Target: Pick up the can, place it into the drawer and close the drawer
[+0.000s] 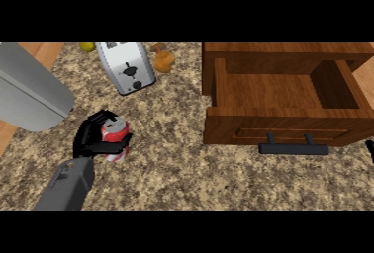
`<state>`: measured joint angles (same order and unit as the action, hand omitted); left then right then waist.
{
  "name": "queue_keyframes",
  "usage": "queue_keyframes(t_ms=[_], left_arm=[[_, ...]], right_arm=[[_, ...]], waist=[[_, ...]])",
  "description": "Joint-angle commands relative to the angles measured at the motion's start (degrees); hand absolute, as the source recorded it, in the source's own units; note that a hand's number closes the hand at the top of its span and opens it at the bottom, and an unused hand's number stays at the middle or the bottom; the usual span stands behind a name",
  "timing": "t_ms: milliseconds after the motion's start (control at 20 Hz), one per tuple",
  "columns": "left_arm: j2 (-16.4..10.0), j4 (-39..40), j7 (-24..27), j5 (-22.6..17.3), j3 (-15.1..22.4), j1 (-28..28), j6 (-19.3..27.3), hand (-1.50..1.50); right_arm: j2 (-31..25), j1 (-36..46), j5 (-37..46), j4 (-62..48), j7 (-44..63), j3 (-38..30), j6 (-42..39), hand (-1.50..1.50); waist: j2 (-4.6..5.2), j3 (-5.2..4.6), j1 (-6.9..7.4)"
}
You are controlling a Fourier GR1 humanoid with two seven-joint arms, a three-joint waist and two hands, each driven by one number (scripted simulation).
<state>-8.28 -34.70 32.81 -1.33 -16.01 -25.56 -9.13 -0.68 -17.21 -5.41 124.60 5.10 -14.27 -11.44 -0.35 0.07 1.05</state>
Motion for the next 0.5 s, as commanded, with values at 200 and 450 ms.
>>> queue_keyframes(t_ms=[200,450], left_arm=[[4.1,-26.3,-16.0,-3.5,3.2,5.9,6.1,1.5],[7.9,-39.1,-24.7,0.3,10.2,5.8,11.0,1.5]], right_arm=[[0.7,-1.5,-0.2,5.4,2.5,0.8,1.5,-1.5],[0.7,1.6,0.4,-1.0,-0.1,0.5,0.9,-1.5]], waist=[[-0.07,0.0,-0.52],[0.03,0.0,-0.5]])
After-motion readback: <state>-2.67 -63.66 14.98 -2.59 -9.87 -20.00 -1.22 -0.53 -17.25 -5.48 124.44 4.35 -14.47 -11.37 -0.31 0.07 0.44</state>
